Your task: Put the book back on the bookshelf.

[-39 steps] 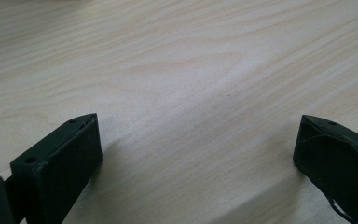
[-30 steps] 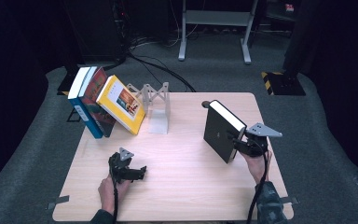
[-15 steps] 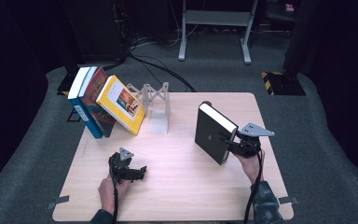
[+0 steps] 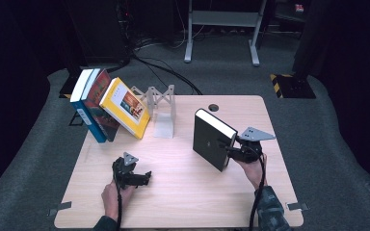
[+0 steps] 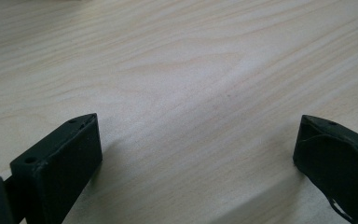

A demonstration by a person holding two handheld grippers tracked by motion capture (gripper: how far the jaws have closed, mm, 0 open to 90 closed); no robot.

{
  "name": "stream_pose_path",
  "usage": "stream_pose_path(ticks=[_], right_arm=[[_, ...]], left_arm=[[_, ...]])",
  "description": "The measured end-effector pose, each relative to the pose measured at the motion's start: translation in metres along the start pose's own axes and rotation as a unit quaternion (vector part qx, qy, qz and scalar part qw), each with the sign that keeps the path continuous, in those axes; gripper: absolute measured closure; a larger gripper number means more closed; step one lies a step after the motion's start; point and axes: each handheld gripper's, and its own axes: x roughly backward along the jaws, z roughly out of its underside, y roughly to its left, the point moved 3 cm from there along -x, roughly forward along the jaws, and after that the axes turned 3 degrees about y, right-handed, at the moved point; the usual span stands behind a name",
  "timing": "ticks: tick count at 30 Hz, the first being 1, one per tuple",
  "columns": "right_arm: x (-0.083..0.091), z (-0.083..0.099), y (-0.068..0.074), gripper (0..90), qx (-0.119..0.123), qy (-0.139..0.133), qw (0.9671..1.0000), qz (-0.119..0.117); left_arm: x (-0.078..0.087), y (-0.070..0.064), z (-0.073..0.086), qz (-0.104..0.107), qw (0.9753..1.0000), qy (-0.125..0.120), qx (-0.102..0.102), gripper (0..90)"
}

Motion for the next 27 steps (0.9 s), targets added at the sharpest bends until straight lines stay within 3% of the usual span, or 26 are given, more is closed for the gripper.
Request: stream_pose_path(ticks=[18,27], right_arm=[[-0.014,-0.006,0.016,53.4,0.02,0.003,0.998,-0.06],[-0.02,-0.009,0.025,53.4,0.036,0.007,0.9953,-0.09]], left_arm=[[0.001,0.0,0.0,0.004,1.0,0.004,-0.001,0.7],[0.0,0.0,0.0,0.001,1.0,0.003,-0.001,0.7]])
